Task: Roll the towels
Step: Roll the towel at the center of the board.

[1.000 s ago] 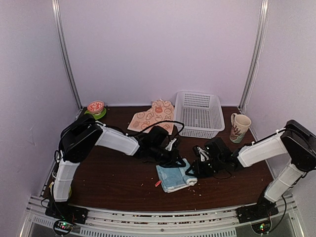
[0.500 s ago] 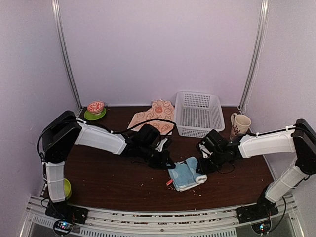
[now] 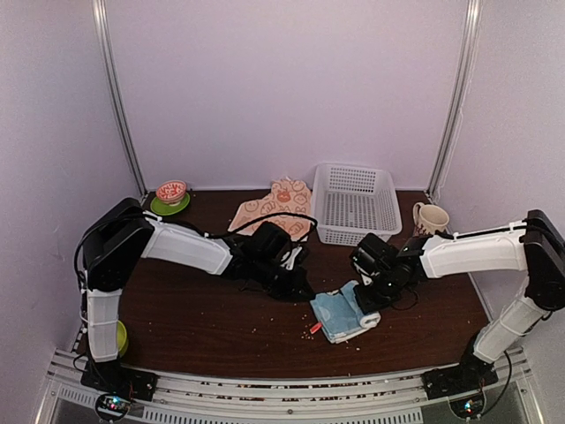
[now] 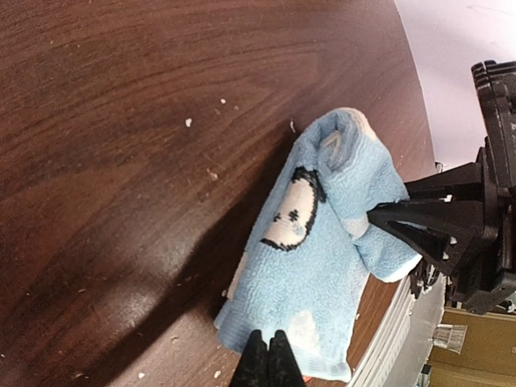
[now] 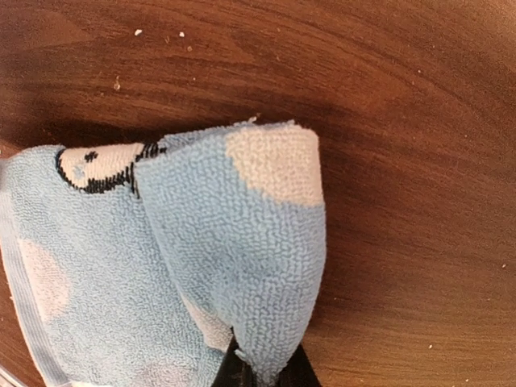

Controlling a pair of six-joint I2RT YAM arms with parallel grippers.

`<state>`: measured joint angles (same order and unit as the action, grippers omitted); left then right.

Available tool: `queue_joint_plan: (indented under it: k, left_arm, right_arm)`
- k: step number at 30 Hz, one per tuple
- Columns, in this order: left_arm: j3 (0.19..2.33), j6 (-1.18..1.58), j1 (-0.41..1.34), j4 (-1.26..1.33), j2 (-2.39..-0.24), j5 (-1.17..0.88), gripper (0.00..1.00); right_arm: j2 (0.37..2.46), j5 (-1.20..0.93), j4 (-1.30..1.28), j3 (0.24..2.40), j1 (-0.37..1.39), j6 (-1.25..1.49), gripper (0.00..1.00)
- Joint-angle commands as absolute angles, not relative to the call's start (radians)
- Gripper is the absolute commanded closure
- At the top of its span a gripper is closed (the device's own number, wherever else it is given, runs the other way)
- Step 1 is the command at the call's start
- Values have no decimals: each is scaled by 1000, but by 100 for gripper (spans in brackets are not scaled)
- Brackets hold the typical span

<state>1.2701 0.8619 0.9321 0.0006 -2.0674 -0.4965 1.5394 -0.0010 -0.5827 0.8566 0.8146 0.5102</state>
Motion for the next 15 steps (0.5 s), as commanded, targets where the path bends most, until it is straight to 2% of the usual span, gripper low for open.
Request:
queue_joint_plan:
  k: [1, 10, 15]
  left_arm:
    - [1281, 861, 931, 50, -2053, -509, 100]
    - [1343, 898, 944, 105, -2148, -598, 100]
    - [1319, 936, 948, 178, -2120, -615, 100]
  right_arm:
    - [1566, 73, -652, 874, 825, 497, 100]
    - [1597, 198, -708, 897, 860, 545, 100]
    - [1626, 244, -711, 906, 881, 568, 100]
